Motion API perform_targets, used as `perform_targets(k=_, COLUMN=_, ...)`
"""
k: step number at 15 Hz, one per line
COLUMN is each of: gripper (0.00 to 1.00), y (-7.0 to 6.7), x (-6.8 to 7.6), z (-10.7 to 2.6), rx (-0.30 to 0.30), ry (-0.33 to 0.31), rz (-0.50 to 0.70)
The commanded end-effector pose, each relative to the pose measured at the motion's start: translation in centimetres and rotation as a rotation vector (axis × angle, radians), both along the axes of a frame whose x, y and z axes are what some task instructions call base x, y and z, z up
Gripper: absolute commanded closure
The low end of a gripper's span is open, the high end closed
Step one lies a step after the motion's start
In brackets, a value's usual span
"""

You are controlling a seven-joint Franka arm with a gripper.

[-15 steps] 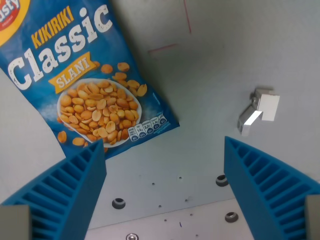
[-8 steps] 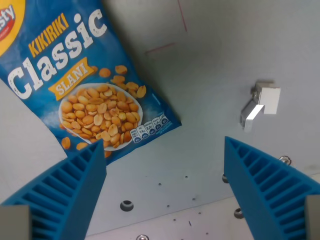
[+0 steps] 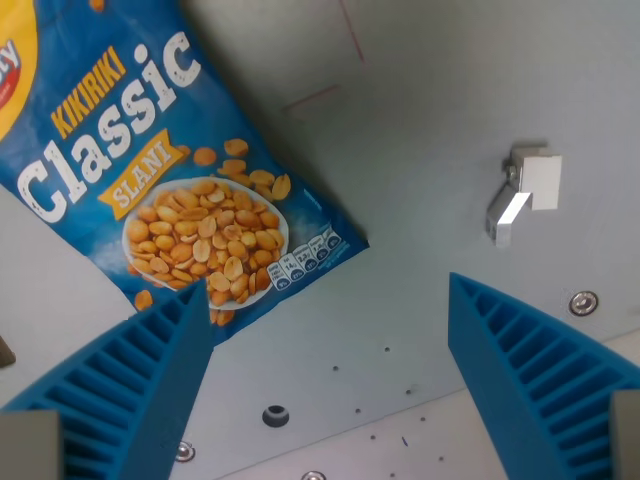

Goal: Rotate around gripper positive z

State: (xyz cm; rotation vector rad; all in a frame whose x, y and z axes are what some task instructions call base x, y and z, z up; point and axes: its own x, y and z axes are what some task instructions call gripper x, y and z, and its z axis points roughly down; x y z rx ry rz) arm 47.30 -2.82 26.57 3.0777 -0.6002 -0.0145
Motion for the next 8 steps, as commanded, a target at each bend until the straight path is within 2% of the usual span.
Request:
perform_targets(k=1, gripper=0.00, y=-0.01, x=0.03, z=0.22, rx=-0.002, ry=-0.006, rz=-0.168)
perform_targets(k=8, gripper=0.00, y=-0.01, x=0.03, z=0.22, rx=-0.002, ry=-0.006, rz=-0.261)
